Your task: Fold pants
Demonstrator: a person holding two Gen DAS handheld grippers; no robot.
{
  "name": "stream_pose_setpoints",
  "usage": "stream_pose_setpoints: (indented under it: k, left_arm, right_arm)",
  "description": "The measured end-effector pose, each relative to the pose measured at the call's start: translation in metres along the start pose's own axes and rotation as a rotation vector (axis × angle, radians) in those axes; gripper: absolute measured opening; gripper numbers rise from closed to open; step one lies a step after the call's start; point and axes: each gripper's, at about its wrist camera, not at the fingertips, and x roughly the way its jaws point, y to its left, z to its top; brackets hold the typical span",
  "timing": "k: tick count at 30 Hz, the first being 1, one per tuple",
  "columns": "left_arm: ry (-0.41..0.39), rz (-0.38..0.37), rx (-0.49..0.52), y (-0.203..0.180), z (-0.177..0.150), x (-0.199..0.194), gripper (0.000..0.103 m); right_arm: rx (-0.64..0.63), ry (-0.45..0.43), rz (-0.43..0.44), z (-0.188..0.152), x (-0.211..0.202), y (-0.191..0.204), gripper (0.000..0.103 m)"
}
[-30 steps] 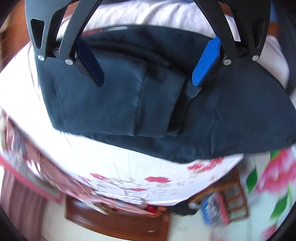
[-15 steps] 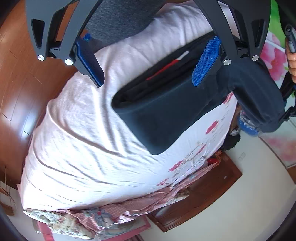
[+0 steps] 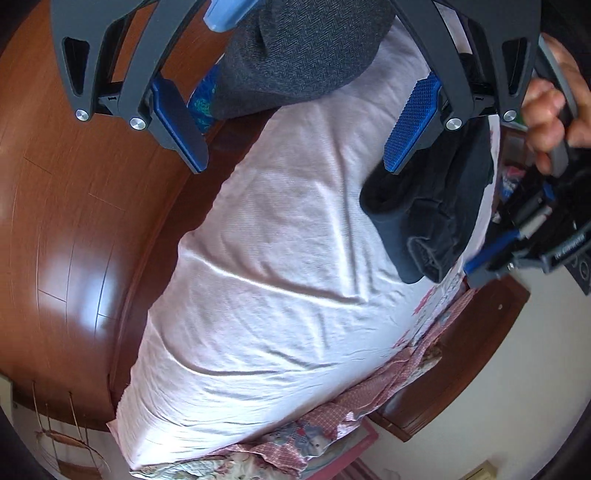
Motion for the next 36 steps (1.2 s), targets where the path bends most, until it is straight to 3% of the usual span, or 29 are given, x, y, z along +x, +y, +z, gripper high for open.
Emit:
stream_pose_setpoints:
  k: [2, 3, 6, 8, 10, 12, 15, 17, 20, 21, 22, 27, 32, 33, 35, 36]
  left_arm:
    - [0.074, -0.025, 0.013, -0.006, -0.022, 0.005, 0.034]
    - [0.087, -0.013, 0.039, -0.012, -0.033, -0.002, 0.056]
    - [0.048, -0.019, 0.114, -0.017, -0.054, -0.056, 0.088]
    - [0.013, 0.031, 0.161, -0.008, -0.060, -0.097, 0.099]
    - [-0.018, 0.132, 0.187, 0.013, -0.065, -0.138, 0.101]
    - [-0.038, 0.262, 0.167, 0.041, -0.073, -0.170, 0.101]
    - [-0.073, 0.361, 0.020, 0.090, -0.092, -0.210, 0.101]
    - [-0.098, 0.407, -0.093, 0.121, -0.109, -0.224, 0.101]
    - [-0.074, 0.413, -0.222, 0.155, -0.130, -0.224, 0.101]
    - [-0.067, 0.408, -0.236, 0.156, -0.131, -0.216, 0.101]
    - [-0.068, 0.407, -0.237, 0.158, -0.133, -0.217, 0.101]
    - [-0.098, 0.366, -0.188, 0.138, -0.127, -0.210, 0.101]
    - [-0.111, 0.328, -0.204, 0.134, -0.128, -0.217, 0.101]
    - [-0.112, 0.325, -0.211, 0.134, -0.128, -0.217, 0.101]
    - [-0.118, 0.320, -0.218, 0.135, -0.129, -0.217, 0.101]
    - [-0.119, 0.320, -0.220, 0.135, -0.129, -0.218, 0.101]
  right_arm:
    - [0.010, 0.000, 0.018, 0.006, -0.001, 0.000, 0.095]
    - [0.011, -0.006, 0.042, 0.009, -0.002, 0.003, 0.095]
    - [-0.016, 0.009, 0.134, 0.022, 0.002, 0.029, 0.095]
    - [-0.045, 0.036, 0.192, 0.027, 0.011, 0.052, 0.095]
    - [-0.069, 0.064, 0.249, 0.030, 0.022, 0.073, 0.095]
    - [-0.098, 0.072, 0.248, 0.030, 0.033, 0.093, 0.095]
    - [-0.158, 0.046, 0.219, 0.028, 0.040, 0.119, 0.094]
    - [-0.186, 0.043, 0.249, 0.026, 0.043, 0.135, 0.075]
    - [-0.191, 0.101, 0.242, 0.023, 0.056, 0.154, 0.066]
    - [-0.204, 0.123, 0.194, 0.021, 0.061, 0.159, 0.066]
    - [-0.201, 0.132, 0.143, 0.020, 0.065, 0.161, 0.066]
    - [-0.122, 0.144, 0.072, 0.020, 0.067, 0.159, 0.060]
    - [-0.163, 0.174, -0.014, 0.018, 0.079, 0.166, 0.057]
    - [-0.154, 0.171, -0.019, 0.018, 0.084, 0.164, 0.051]
    - [-0.148, 0.182, -0.024, 0.021, 0.096, 0.162, 0.015]
    - [-0.154, 0.182, 0.007, 0.024, 0.097, 0.162, 0.013]
